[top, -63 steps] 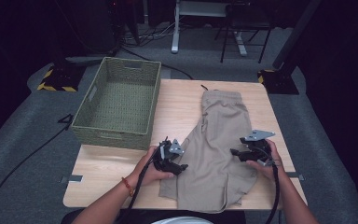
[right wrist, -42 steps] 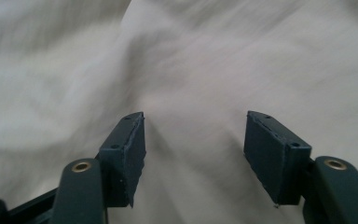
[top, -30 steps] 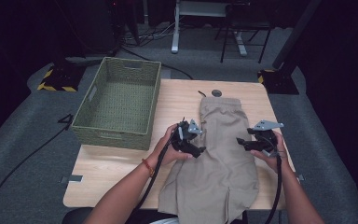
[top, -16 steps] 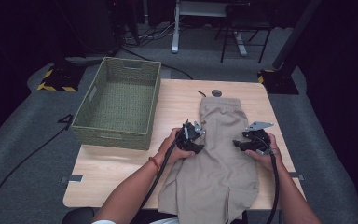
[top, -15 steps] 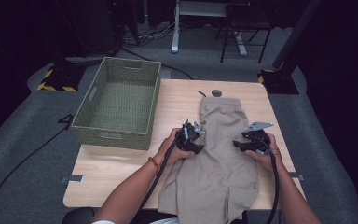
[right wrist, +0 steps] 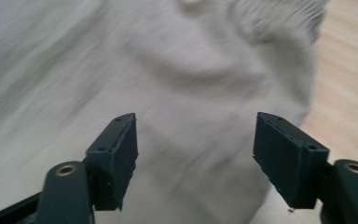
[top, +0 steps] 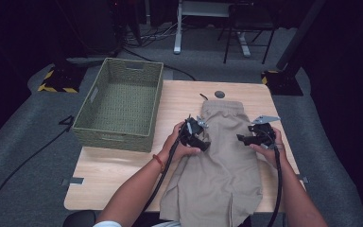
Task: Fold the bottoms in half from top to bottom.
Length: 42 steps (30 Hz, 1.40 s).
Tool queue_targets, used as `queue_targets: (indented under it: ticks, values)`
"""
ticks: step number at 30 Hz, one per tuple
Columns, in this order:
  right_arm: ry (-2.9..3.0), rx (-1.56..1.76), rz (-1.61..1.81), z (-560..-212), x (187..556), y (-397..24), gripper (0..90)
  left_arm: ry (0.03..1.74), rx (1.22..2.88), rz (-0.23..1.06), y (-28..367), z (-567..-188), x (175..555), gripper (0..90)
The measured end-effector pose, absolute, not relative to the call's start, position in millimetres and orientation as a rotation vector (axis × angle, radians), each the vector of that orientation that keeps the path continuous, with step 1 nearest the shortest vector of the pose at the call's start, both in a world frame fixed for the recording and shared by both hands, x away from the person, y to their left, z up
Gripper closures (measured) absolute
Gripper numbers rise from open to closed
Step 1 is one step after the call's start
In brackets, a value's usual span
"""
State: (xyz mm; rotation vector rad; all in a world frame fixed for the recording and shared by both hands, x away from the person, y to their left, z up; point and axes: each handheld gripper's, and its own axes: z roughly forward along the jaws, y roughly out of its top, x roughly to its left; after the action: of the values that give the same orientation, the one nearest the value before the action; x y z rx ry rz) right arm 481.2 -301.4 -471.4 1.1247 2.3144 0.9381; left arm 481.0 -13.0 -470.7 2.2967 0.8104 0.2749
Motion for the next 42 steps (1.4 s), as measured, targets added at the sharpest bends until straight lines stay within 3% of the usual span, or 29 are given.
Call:
queue_targets:
  ticks: [8, 18, 23, 26, 27, 29, 30, 32, 35, 42]
  values:
    - [2.255, 1.272, 0.905, -474.2, 527.7, -308.7, 22.9, 0.934, 2.23, 0.276, -28.7, -478.5, 518.8, 17.2]
    - [2.293, 1.373, 0.842, -490.5, 549.6, -297.4, 24.2, 0.977, 2.307, 0.27, -39.5, -488.9, 545.9, 15.8]
    - [2.327, 1.338, 0.852, -488.2, 547.7, -293.3, 38.8, 0.954, 2.319, 0.282, -40.5, -492.9, 546.5, 12.7]
    - [2.361, 1.321, 0.854, -485.8, 545.7, -291.2, 51.4, 0.91, 2.321, 0.262, -40.1, -490.3, 542.1, 27.2]
    - [2.371, 1.315, 0.862, -485.2, 544.7, -290.4, 57.0, 0.876, 2.327, 0.24, -39.6, -488.7, 540.4, 34.3]
    - [2.378, 1.302, 0.89, -485.4, 543.0, -288.8, 68.7, 0.862, 2.326, 0.207, -38.2, -486.8, 538.9, 58.1]
    - [2.384, 1.291, 0.901, -485.6, 541.8, -287.7, 75.0, 0.854, 2.327, 0.186, -36.3, -486.3, 539.2, 65.8]
    - [2.391, 1.304, 0.912, -485.4, 540.7, -287.5, 78.8, 0.852, 2.318, 0.156, -32.9, -486.5, 539.5, 76.6]
    - [2.38, 1.296, 0.904, -485.1, 540.8, -287.1, 81.9, 0.844, 2.323, 0.178, -31.1, -485.0, 540.1, 81.3]
    - [2.306, 1.304, 1.016, -474.0, 544.7, -292.7, 84.0, 0.857, 2.278, 0.262, -24.9, -474.7, 541.3, 83.0]
